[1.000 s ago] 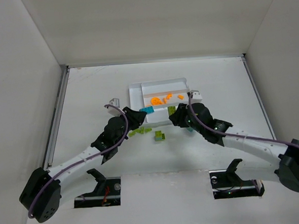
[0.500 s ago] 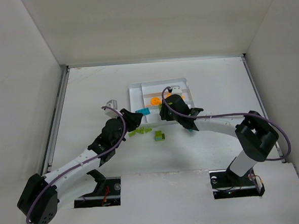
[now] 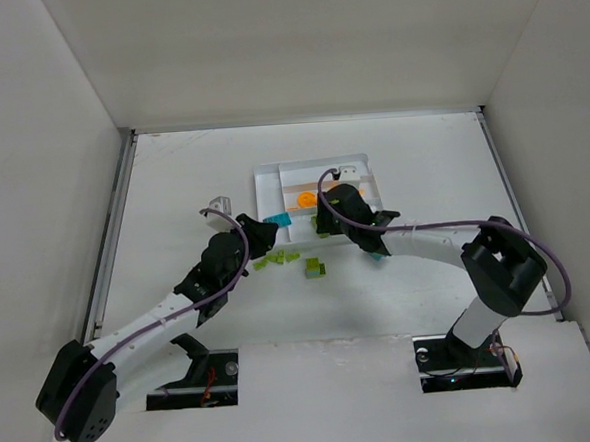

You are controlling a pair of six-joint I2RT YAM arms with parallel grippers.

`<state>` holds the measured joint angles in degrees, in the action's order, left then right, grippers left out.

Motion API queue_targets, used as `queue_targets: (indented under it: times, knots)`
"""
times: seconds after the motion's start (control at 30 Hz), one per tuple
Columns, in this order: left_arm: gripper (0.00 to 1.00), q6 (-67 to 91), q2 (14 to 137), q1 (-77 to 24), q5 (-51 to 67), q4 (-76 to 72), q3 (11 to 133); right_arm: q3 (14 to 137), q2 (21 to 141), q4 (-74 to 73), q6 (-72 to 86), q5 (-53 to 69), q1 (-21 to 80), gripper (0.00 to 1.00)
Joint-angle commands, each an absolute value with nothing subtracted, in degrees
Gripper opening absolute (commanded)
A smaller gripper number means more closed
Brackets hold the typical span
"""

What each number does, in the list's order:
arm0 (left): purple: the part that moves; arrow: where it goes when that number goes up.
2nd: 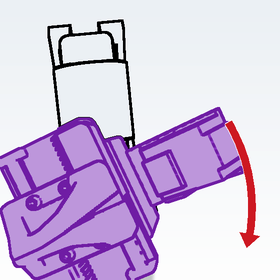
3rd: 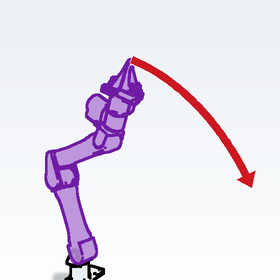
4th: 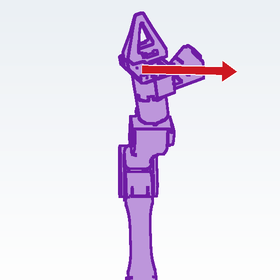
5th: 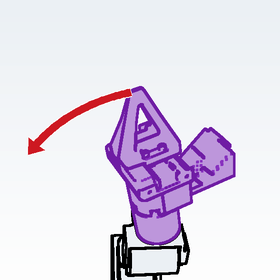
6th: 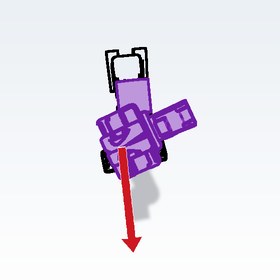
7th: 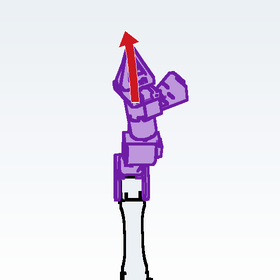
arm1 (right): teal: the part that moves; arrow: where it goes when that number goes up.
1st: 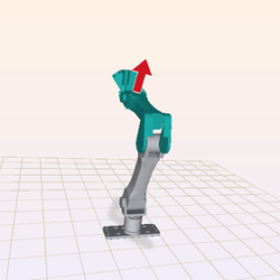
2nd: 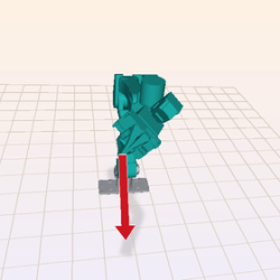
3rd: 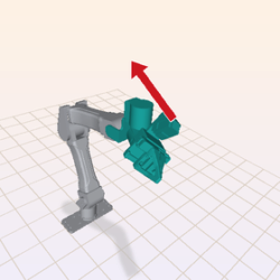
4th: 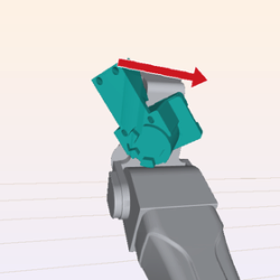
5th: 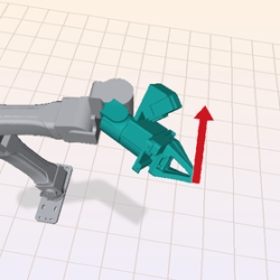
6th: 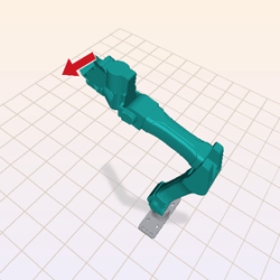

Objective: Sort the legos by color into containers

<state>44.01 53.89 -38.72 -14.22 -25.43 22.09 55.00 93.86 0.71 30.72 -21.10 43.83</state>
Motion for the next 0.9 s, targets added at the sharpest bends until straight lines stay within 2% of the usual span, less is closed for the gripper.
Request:
queue_targets:
  times: [0.0,0.13,0.23,0.3,0.5,0.67,0.87]
  knots:
    - [0.09,42.5,54.6,-38.5,-15.2,-26.4,23.7,54.7,88.8,2.6,29.4,-23.0,43.5,0.60]
    - [0.09,41.8,55.5,-39.0,-16.3,-26.4,24.3,52.0,83.5,3.1,28.7,-22.9,43.5,0.52]
    - [0.09,41.1,56.9,-39.1,-16.4,-26.1,25.7,49.2,79.9,4.0,26.0,-22.5,43.8,0.34]
    - [0.09,40.0,58.4,-39.2,-17.7,-26.1,26.6,46.9,78.2,5.3,25.1,-23.1,43.8,0.29]
    - [0.09,37.9,68.4,-39.1,-24.9,-27.7,31.1,39.2,75.3,12.2,26.3,-22.2,42.2,0.32]
    - [0.10,37.0,77.2,-38.7,-31.4,-32.0,35.1,36.9,74.3,14.8,28.0,-16.5,41.8,0.37]
    - [0.14,36.1,86.6,-37.0,-32.0,-33.3,40.4,36.7,72.4,14.7,26.6,-15.6,43.8,0.52]
